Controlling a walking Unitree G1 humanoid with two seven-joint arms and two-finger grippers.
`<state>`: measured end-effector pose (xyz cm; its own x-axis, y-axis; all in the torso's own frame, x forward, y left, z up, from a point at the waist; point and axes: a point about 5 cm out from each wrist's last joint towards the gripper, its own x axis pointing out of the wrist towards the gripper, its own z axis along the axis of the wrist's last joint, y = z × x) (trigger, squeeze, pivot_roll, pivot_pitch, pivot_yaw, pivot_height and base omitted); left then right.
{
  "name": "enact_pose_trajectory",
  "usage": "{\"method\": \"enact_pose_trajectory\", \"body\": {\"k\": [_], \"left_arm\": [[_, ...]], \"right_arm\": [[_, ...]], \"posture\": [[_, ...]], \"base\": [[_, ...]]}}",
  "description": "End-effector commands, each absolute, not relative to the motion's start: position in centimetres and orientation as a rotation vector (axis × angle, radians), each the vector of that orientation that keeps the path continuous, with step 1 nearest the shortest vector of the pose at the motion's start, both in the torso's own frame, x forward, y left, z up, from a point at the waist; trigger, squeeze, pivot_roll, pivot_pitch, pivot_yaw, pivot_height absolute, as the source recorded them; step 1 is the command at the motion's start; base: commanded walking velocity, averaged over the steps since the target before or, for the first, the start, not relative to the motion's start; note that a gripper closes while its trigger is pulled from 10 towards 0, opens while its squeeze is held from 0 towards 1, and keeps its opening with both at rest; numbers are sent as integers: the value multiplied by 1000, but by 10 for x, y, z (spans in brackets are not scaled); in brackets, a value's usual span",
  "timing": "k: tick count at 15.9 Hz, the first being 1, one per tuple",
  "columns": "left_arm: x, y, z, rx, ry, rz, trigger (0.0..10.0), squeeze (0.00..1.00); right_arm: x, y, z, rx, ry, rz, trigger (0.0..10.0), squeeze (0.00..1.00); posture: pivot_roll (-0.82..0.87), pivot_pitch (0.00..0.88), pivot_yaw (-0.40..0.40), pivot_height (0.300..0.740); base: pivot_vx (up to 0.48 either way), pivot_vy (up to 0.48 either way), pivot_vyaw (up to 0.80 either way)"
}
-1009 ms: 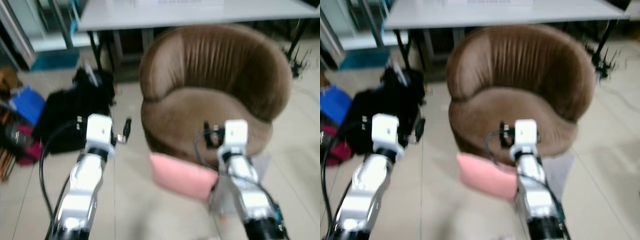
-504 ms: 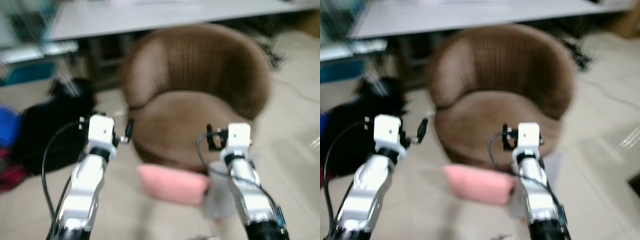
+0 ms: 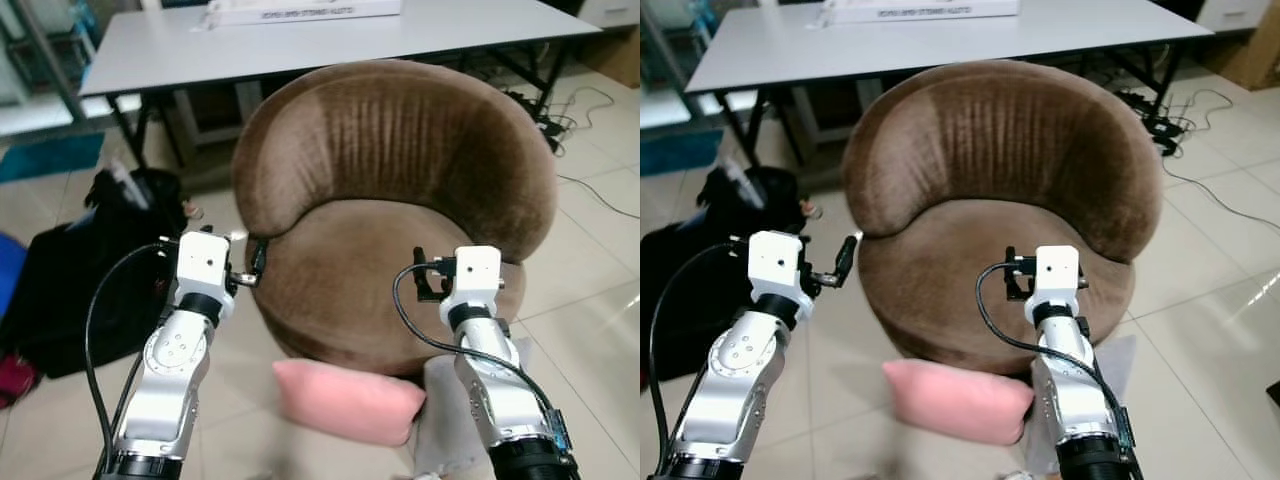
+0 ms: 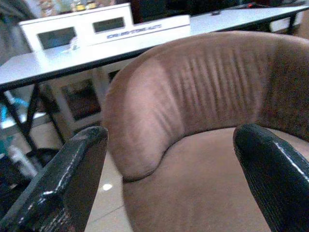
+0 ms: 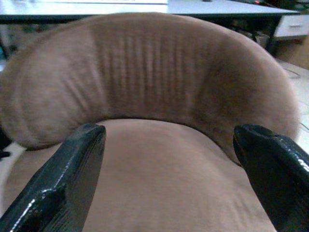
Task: Move the pillow to the sofa from floor
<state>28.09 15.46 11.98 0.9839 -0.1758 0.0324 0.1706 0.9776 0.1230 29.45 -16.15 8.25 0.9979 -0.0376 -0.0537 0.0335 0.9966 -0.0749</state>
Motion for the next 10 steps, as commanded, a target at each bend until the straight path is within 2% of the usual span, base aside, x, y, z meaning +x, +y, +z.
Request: {"method": "enact_pose_trajectory", "body": {"k": [1, 10], "left_arm": [[280, 147, 118, 116, -28, -212, 10000, 0], [278, 150, 104, 105, 54, -209, 10000, 0]], "right_arm": [[295, -167, 83, -76, 61, -56, 10000, 0], [293, -169, 69, -111, 156, -66, 10000, 0]], "posture": [[-21, 73, 36, 740], [-18, 76, 40, 740]], "base": [[0, 0, 0], [0, 0, 0]]}}
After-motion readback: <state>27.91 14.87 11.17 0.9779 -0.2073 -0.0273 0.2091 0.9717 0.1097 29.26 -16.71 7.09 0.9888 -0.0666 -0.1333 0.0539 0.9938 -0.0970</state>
